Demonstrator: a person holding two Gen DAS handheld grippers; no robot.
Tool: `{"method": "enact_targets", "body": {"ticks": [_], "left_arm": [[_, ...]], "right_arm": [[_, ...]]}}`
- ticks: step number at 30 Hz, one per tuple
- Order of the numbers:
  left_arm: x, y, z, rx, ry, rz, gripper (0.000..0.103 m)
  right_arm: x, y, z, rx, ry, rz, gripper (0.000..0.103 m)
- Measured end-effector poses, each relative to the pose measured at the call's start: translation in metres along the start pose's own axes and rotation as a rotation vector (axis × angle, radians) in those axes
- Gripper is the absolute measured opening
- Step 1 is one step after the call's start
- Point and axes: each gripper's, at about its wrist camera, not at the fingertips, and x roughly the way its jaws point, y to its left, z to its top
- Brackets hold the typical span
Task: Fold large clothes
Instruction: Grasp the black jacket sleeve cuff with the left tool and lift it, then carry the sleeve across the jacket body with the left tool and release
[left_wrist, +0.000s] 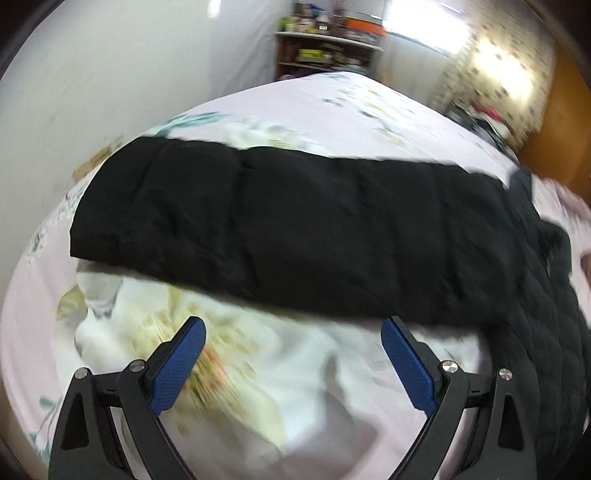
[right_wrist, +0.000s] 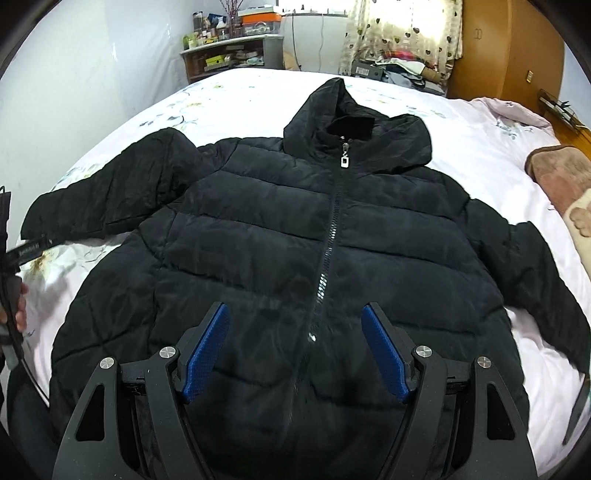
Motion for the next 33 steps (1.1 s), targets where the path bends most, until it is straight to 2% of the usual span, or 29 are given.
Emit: {"method": "enact_targets", "body": {"ticks": [5, 9, 12, 13, 14, 15, 17, 23, 28, 33], "left_arm": [[0.018, 0.028, 0.012, -0.121, -0.023, 0.006, 0.096], [0.027, 0.026, 0.020, -0.102, -0.048, 0.041, 0.093], [0.031, 0.020, 0.023, -0.071, -0.057, 0.075, 0.074], [0.030, 0.018, 0.024, -0.061, -0.059, 0.070, 0.058], [0.030, 0.016, 0.026, -0.055, -0.056, 0.051, 0.037], [0.029, 0.014, 0.028, -0.051, -0.046, 0.026, 0.030], [0.021, 0.008, 0.032, -0.029, -0.048, 0.026, 0.018], [-0.034, -0.012, 0.055, 0.027, -0.124, -0.062, 0.015], [-0.106, -0.057, 0.077, 0.107, -0.223, -0.209, 0.015], [-0.155, -0.122, 0.095, 0.211, -0.266, -0.379, 0.015]], "right_arm": [[0.021, -0.002, 0.005, 0.000, 0.025, -0.015, 0.074], [0.031, -0.008, 0.005, 0.004, 0.045, -0.033, 0.074], [0.034, -0.012, 0.004, 0.005, 0.049, -0.044, 0.074], [0.033, -0.014, 0.003, 0.007, 0.049, -0.049, 0.074], [0.033, -0.016, 0.002, 0.010, 0.049, -0.051, 0.074], [0.033, -0.018, 0.001, 0.015, 0.051, -0.053, 0.074], [0.030, -0.023, -0.002, 0.022, 0.050, -0.058, 0.074], [0.016, -0.036, -0.010, 0.038, 0.035, -0.075, 0.074], [-0.002, -0.050, -0.016, 0.062, 0.011, -0.083, 0.074], [-0.021, -0.068, -0.024, 0.097, -0.019, -0.089, 0.074]]}}
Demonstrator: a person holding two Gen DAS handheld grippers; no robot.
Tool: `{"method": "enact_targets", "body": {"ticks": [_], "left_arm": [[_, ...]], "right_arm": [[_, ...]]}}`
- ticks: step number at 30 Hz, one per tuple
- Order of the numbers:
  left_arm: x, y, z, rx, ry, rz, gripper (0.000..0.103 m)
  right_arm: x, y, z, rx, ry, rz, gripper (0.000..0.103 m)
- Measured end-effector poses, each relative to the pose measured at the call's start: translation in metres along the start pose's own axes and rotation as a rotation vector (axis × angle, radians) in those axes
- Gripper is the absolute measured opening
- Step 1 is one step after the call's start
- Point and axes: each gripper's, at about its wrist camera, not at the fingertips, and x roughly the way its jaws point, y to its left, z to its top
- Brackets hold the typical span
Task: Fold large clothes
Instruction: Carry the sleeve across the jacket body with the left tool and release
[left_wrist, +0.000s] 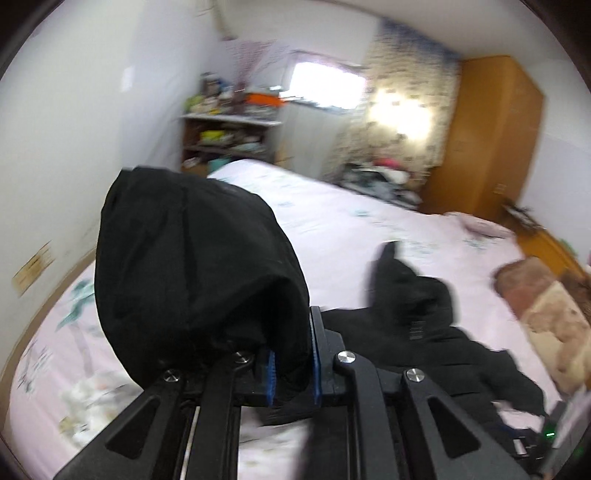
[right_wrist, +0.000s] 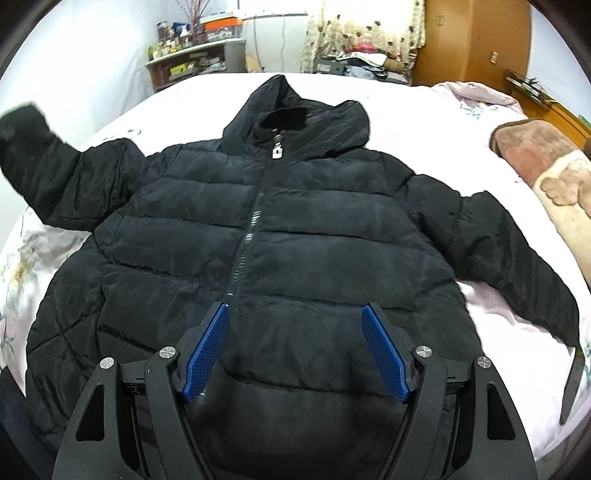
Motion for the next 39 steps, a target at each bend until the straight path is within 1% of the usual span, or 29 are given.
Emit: {"method": "enact_targets", "body": {"ticks": [2, 4, 8, 12, 14, 17, 19, 21, 22, 23, 24, 26, 28, 30, 32, 34, 35, 36, 37, 39], "left_arm": [[0.004, -0.032, 0.009, 0.029, 0.003, -0.069, 0.015], [0.015, -0.064, 0.011, 0.069, 0.014, -0.121, 0.015], [0.047, -0.123, -0.001, 0.114, 0.083, -0.218, 0.015], [0.091, -0.173, -0.031, 0.162, 0.175, -0.284, 0.015], [0.110, -0.192, -0.050, 0.176, 0.220, -0.309, 0.015], [0.135, -0.215, -0.078, 0.208, 0.281, -0.341, 0.015], [0.151, -0.226, -0.095, 0.204, 0.332, -0.370, 0.015], [0.163, -0.233, -0.107, 0.198, 0.373, -0.381, 0.016], [0.169, -0.235, -0.113, 0.198, 0.396, -0.393, 0.019], [0.173, -0.239, -0.118, 0.200, 0.415, -0.401, 0.027], [0.176, -0.241, -0.122, 0.199, 0.431, -0.409, 0.033], [0.175, -0.241, -0.124, 0.181, 0.445, -0.441, 0.065], [0.164, -0.237, -0.118, 0.153, 0.431, -0.482, 0.078], [0.150, -0.230, -0.109, 0.118, 0.422, -0.533, 0.082], [0.135, -0.226, -0.100, 0.114, 0.412, -0.564, 0.083], [0.118, -0.215, -0.091, 0.144, 0.354, -0.556, 0.083], [0.111, -0.203, -0.084, 0.163, 0.315, -0.525, 0.083], [0.109, -0.191, -0.079, 0.175, 0.286, -0.485, 0.083], [0.108, -0.175, -0.074, 0.185, 0.257, -0.428, 0.083], [0.117, -0.143, -0.065, 0.192, 0.241, -0.283, 0.082]], "right_arm": [[-0.006, -0.011, -0.003, 0.026, -0.009, -0.003, 0.074], [-0.009, -0.022, -0.004, 0.053, -0.014, -0.007, 0.074], [-0.014, -0.045, -0.009, 0.098, -0.023, -0.020, 0.074], [-0.012, -0.068, -0.014, 0.138, -0.022, -0.038, 0.074], [-0.011, -0.078, -0.018, 0.155, -0.018, -0.049, 0.074], [-0.003, -0.093, -0.023, 0.184, -0.003, -0.063, 0.074], [0.001, -0.102, -0.026, 0.199, 0.009, -0.070, 0.074], [0.005, -0.107, -0.028, 0.208, 0.017, -0.076, 0.074], [0.007, -0.110, -0.029, 0.211, 0.021, -0.079, 0.074], [0.009, -0.112, -0.029, 0.214, 0.024, -0.082, 0.074], [0.010, -0.114, -0.029, 0.216, 0.025, -0.082, 0.074], [0.010, -0.116, -0.028, 0.221, 0.023, -0.079, 0.074], [0.008, -0.116, -0.025, 0.221, 0.010, -0.075, 0.074], [0.006, -0.114, -0.021, 0.221, -0.003, -0.066, 0.074], [0.005, -0.111, -0.016, 0.221, -0.015, -0.057, 0.074], [0.004, -0.107, -0.009, 0.218, -0.031, -0.047, 0.074], [0.004, -0.105, -0.007, 0.216, -0.037, -0.044, 0.074], [0.005, -0.102, -0.002, 0.208, -0.045, -0.038, 0.074], [0.008, -0.100, 0.003, 0.200, -0.049, -0.037, 0.074], [0.016, -0.094, 0.013, 0.179, -0.050, -0.025, 0.074]]}}
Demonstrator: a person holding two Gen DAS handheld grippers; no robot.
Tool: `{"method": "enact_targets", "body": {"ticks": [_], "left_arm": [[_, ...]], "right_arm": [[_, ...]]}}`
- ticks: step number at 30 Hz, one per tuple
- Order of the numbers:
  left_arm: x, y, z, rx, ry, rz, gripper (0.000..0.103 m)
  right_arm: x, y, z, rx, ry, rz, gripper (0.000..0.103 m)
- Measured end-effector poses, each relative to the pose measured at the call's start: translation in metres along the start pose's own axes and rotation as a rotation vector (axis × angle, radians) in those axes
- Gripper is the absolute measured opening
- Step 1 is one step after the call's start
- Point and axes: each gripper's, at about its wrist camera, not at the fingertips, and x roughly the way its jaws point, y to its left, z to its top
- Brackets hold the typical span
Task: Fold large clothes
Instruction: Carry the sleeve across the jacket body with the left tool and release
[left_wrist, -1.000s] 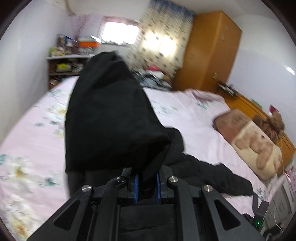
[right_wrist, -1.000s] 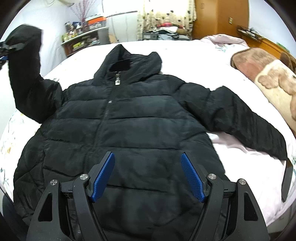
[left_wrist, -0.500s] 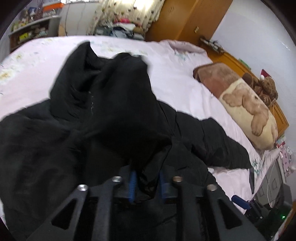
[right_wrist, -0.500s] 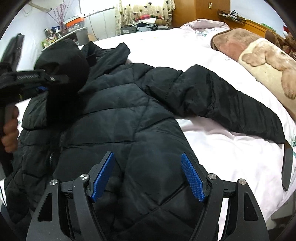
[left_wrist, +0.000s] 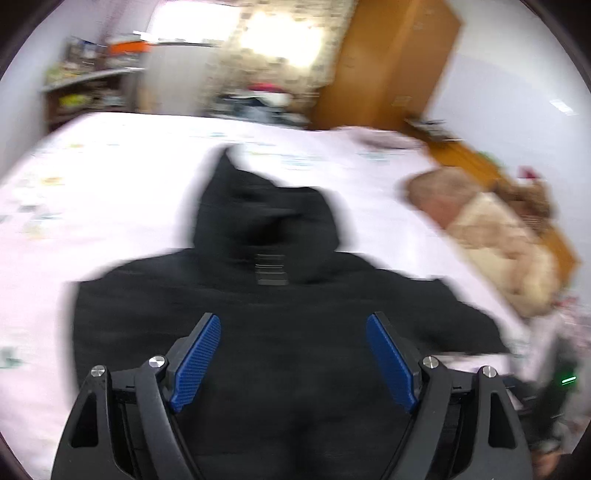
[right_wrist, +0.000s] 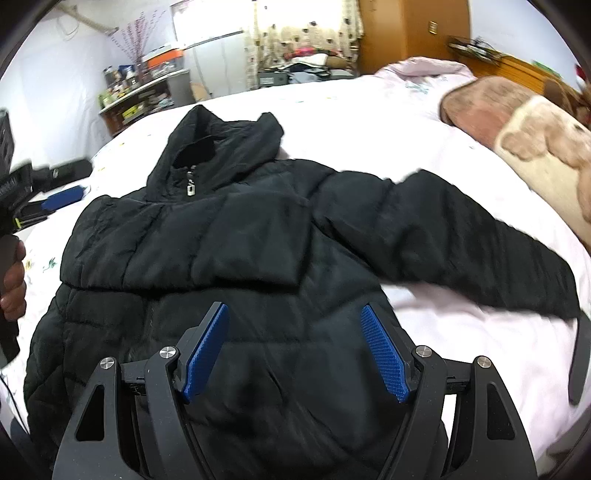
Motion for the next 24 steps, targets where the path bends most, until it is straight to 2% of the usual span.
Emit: {"method": "enact_targets", "body": {"ticks": [1, 3, 5, 7, 10, 12, 16, 20, 24], "left_arm": [[0.002, 0.018, 0.000, -0.013, 0.009, 0.060, 0.081], [0.009, 0.054, -0.001, -0.055, 0.023, 0.139, 0.071], [0.022, 0.086, -0.003, -0.117, 0.057, 0.202, 0.059], [0.038, 0.109, -0.012, -0.165, 0.086, 0.235, 0.058], [0.054, 0.128, -0.029, -0.213, 0.107, 0.246, 0.058], [0.060, 0.127, -0.038, -0.185, 0.102, 0.260, 0.059], [0.071, 0.122, -0.039, -0.145, 0.114, 0.277, 0.059], [0.047, 0.115, -0.031, -0.113, 0.100, 0.262, 0.057], [0.003, 0.098, -0.053, -0.051, 0.038, 0.209, 0.057]], "right_arm": [[0.007, 0.004, 0.006, -0.008, 0.003, 0.017, 0.074], [0.023, 0.012, 0.018, -0.024, 0.008, 0.039, 0.074], [0.037, 0.020, 0.030, -0.044, 0.007, 0.055, 0.066], [0.058, 0.028, 0.044, -0.058, 0.022, 0.060, 0.051], [0.099, 0.031, 0.058, -0.060, 0.082, 0.044, 0.040], [0.125, 0.027, 0.057, -0.053, 0.128, 0.034, 0.040], [0.149, 0.019, 0.051, -0.055, 0.148, 0.043, 0.040], [0.133, 0.018, 0.057, -0.043, 0.148, 0.023, 0.040], [0.091, 0.015, 0.043, -0.018, 0.079, 0.070, 0.040]]}}
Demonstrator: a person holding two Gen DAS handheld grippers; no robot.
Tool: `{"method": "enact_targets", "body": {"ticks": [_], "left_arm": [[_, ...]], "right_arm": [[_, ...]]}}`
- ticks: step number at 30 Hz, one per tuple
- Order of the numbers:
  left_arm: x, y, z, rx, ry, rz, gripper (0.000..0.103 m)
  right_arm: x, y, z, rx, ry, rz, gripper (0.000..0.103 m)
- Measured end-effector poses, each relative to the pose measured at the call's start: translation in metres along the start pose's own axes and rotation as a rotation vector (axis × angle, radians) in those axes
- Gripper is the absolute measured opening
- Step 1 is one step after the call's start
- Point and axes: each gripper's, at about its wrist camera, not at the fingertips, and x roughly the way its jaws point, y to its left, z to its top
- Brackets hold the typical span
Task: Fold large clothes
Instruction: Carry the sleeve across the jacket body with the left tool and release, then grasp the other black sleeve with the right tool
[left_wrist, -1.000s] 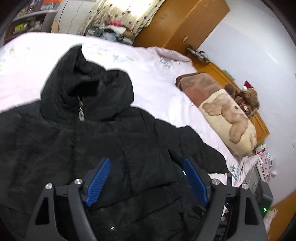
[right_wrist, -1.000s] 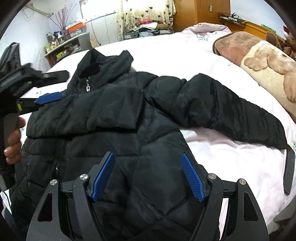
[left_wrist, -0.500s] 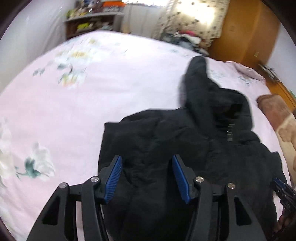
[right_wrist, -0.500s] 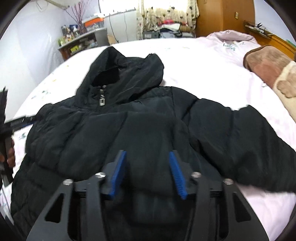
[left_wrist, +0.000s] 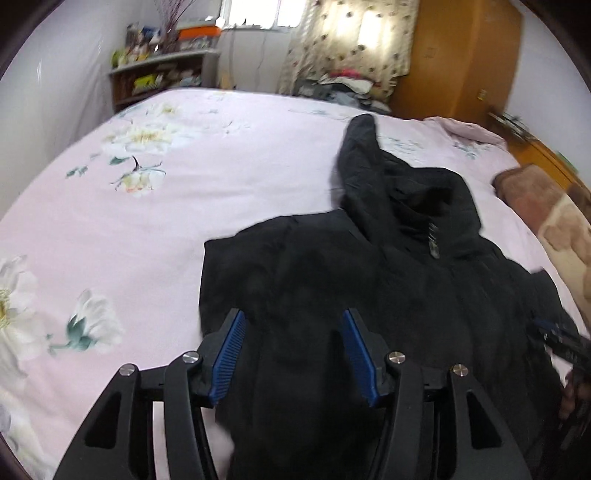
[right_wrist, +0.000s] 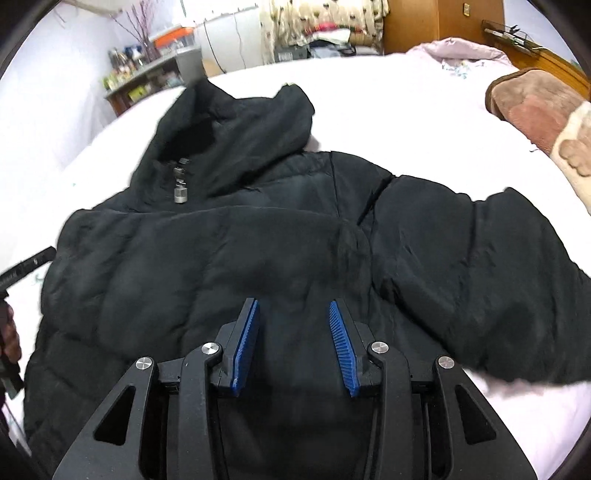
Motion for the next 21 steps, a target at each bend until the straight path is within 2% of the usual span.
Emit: {"method": "enact_targets", "body": {"ticks": [4, 6, 9, 11, 14, 21], "left_arm": [[0.025, 0.005, -0.026, 0.001, 0.096, 0.029, 0.057], [0.033, 0.010, -0.027, -0.029, 0.105, 0.024, 0.059], [0.030, 0.007, -0.025, -0.030, 0.116, 0.046, 0.059], [0.020, 0.004, -0.023, -0.019, 0.126, 0.064, 0.057], [-0.013, -0.006, -0.027, -0.018, 0.094, 0.053, 0.057], [-0.102, -0.033, -0.059, -0.020, 0.009, 0.013, 0.057]], "right_arm": [[0.025, 0.001, -0.017, -0.022, 0.078, -0.015, 0.040], [0.039, -0.001, -0.016, -0.028, 0.095, -0.011, 0.040], [0.038, 0.000, -0.010, -0.038, 0.111, -0.030, 0.040], [0.028, 0.002, -0.009, -0.041, 0.111, -0.040, 0.040], [-0.011, 0.005, -0.015, -0.027, 0.055, -0.044, 0.040], [-0.094, 0.012, -0.058, -0.008, -0.035, -0.065, 0.040]]}}
